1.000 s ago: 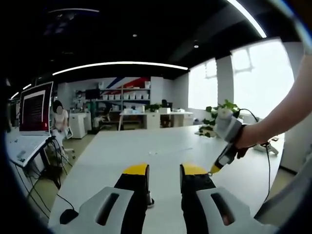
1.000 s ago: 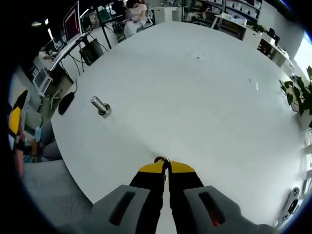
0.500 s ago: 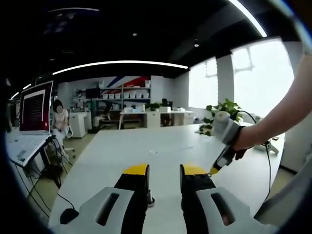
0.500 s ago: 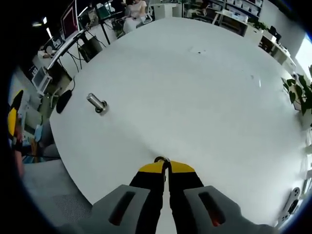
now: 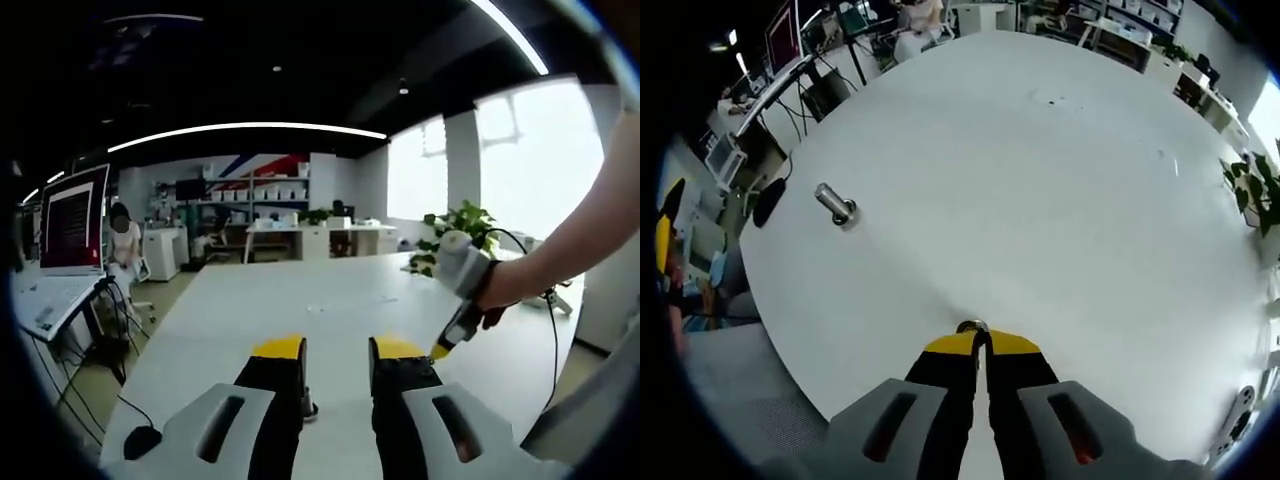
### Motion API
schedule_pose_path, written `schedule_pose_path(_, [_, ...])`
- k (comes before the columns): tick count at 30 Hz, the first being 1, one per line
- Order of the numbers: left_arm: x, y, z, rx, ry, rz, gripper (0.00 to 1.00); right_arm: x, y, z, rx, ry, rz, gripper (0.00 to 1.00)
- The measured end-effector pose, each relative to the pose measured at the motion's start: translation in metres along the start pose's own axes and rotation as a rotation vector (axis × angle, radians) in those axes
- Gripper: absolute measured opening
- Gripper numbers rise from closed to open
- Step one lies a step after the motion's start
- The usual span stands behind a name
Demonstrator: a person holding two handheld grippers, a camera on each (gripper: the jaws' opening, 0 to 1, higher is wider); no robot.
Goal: Place the washer onto the threaded stud by aligning its center hole with the stud, sliding it down to the base, and recovering from edge contact or off-axis alignment until the washer reaches the visible bottom stop.
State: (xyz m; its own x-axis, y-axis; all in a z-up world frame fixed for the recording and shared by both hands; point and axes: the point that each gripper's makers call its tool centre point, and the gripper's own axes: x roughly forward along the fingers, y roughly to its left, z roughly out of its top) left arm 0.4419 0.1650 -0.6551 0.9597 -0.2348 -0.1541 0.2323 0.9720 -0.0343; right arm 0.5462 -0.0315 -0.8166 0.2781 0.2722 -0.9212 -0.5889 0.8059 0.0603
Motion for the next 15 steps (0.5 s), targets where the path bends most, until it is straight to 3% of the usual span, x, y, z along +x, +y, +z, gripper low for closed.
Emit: schedule_pose_path(15, [-0.0002,-0.0017,-0.0007,0.000,0.003,-0.004,0.23,-0.0026,-0.0028,-0.0017,0.021,-0.017,-0.002,0.09])
